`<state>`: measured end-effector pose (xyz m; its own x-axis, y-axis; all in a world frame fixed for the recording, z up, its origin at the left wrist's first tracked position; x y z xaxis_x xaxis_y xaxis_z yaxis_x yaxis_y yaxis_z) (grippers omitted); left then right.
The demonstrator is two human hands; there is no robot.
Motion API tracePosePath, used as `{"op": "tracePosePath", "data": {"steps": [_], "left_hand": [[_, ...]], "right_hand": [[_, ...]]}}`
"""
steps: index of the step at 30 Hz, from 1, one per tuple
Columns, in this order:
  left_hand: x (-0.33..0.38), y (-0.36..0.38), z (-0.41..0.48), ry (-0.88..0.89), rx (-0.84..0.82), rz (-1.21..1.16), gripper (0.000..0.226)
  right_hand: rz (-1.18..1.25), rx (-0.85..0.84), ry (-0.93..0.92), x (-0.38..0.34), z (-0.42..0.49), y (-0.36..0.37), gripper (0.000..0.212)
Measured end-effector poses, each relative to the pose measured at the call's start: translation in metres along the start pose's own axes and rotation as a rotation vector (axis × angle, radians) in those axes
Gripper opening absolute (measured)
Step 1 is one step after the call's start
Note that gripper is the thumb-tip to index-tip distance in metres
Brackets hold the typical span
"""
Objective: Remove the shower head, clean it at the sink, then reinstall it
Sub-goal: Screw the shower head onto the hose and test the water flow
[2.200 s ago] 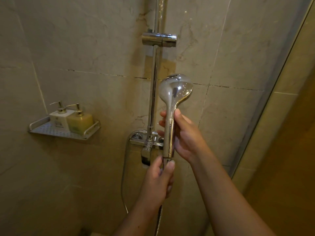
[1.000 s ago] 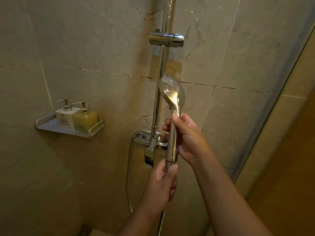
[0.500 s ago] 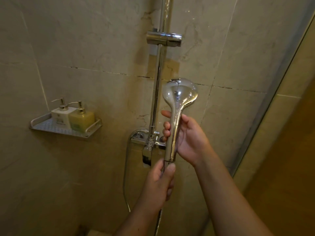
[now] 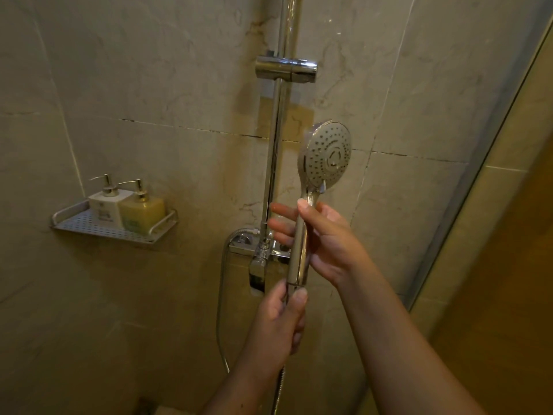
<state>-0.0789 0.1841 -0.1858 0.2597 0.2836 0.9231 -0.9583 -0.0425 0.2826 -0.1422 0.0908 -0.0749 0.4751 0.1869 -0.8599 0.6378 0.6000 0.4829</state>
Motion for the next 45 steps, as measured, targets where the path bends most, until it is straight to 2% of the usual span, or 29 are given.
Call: {"op": "tracePosePath", "data": {"steps": [3, 7, 12, 14, 18, 22, 25, 28, 34, 37, 40, 42, 45], "left_hand": [[-0.001, 0.002, -0.001, -0.013, -0.009, 0.010, 0.022], [0.001, 0.003, -0.005, -0.033, -0.018, 0.019, 0.020], [0.001, 0.007, -0.007, -0.062, 0.005, 0.041, 0.028], [0.002, 0.007, -0.007, -0.058, 0.020, 0.009, 0.033], [0.005, 0.003, -0.009, -0.050, 0.013, -0.076, 0.031], [0.006, 0.003, -0.009, -0.029, 0.023, -0.080, 0.026], [0.005, 0.003, -0.009, -0.030, 0.040, -0.093, 0.028], [0.007, 0.002, -0.010, -0.032, 0.056, -0.069, 0.032], [0.009, 0.002, -0.012, -0.020, 0.069, -0.019, 0.039], [0.008, 0.002, -0.012, -0.015, 0.072, 0.016, 0.039], [0.006, 0.003, -0.013, -0.018, 0.085, 0.007, 0.047], [0.006, 0.004, -0.014, -0.026, 0.076, -0.017, 0.043], [0.009, 0.005, -0.016, -0.030, 0.021, -0.074, 0.030]], "right_hand": [[-0.114, 0.010, 0.007, 0.001, 0.001, 0.001, 0.026], [-0.272, 0.030, -0.024, 0.000, 0.001, -0.001, 0.021], [-0.477, 0.279, -0.159, 0.005, -0.002, -0.002, 0.016], [-0.377, 0.258, -0.124, 0.007, -0.003, -0.001, 0.025], [0.108, -0.017, 0.121, 0.009, -0.006, 0.008, 0.042], [0.141, -0.167, 0.195, 0.010, -0.009, 0.008, 0.063], [0.130, -0.222, 0.184, 0.011, -0.008, 0.005, 0.059], [0.105, -0.201, 0.156, 0.013, -0.006, 0.001, 0.045], [-0.001, 0.023, 0.022, 0.010, -0.005, 0.003, 0.026], [0.031, 0.107, 0.014, 0.008, -0.006, 0.008, 0.033], [-0.132, 0.221, -0.044, 0.009, -0.006, 0.010, 0.027], [-0.170, 0.208, -0.064, 0.010, -0.006, 0.012, 0.026], [-0.047, 0.003, 0.028, 0.011, -0.010, 0.015, 0.039]]}}
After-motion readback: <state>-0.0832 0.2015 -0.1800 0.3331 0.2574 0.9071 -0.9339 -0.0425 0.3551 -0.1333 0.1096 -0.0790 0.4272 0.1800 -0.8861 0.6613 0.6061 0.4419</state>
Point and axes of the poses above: each hand's wrist, its own z-axis towards the middle knuckle, its own y-axis out of the palm, x = y × z, the point moved 3 cm from there along z, towards the middle knuckle, and after that the axes turned 3 degrees about y, right-handed, at the moved point
